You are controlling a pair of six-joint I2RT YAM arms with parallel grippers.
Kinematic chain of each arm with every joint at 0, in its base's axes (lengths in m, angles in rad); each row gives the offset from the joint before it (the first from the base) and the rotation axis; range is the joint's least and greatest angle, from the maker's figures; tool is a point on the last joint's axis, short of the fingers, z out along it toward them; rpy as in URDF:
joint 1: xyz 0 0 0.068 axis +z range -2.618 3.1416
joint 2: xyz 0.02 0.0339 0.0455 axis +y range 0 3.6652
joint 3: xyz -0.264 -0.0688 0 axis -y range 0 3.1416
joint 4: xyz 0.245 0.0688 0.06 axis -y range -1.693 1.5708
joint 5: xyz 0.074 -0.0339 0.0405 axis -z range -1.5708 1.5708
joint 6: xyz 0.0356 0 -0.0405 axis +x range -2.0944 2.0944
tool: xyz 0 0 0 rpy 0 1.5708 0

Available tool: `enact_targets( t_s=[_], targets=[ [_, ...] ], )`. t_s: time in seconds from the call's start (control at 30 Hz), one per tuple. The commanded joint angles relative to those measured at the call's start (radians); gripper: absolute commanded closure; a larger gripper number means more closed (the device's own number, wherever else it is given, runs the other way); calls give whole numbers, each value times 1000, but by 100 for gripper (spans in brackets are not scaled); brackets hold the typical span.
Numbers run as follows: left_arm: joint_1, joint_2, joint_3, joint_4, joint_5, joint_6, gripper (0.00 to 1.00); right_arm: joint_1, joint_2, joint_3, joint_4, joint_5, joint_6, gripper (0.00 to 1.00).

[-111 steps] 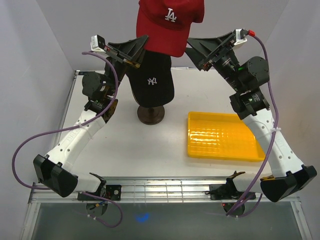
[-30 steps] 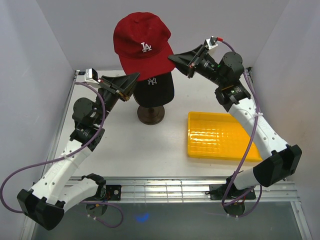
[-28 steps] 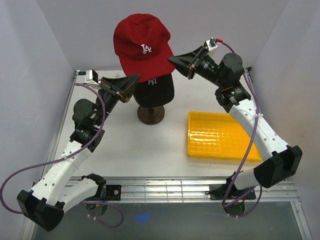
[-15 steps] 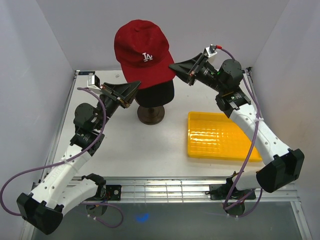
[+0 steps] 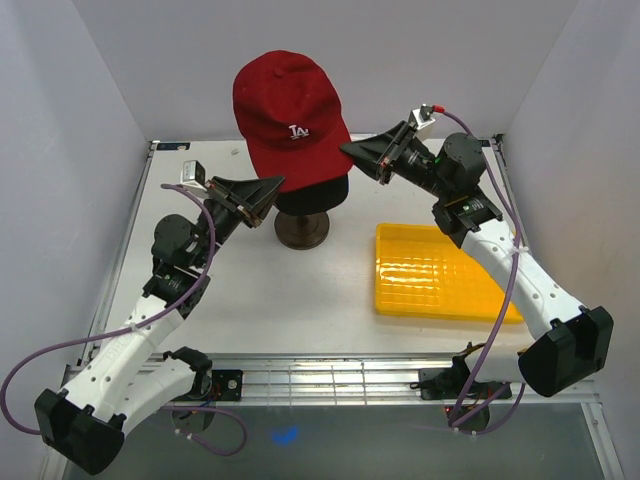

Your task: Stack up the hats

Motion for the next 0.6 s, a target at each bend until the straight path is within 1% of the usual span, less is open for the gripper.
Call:
enact_targets(
  t_s=[0.0,0.57],
  targets=[
    [-14,-22,-24,-7,80,4,100,2,-27,-26,21,28,-69,86],
    [-11,-44,-108,-27,77,-13,100,-15,-39,-127,24,36,-91,87]
  ],
)
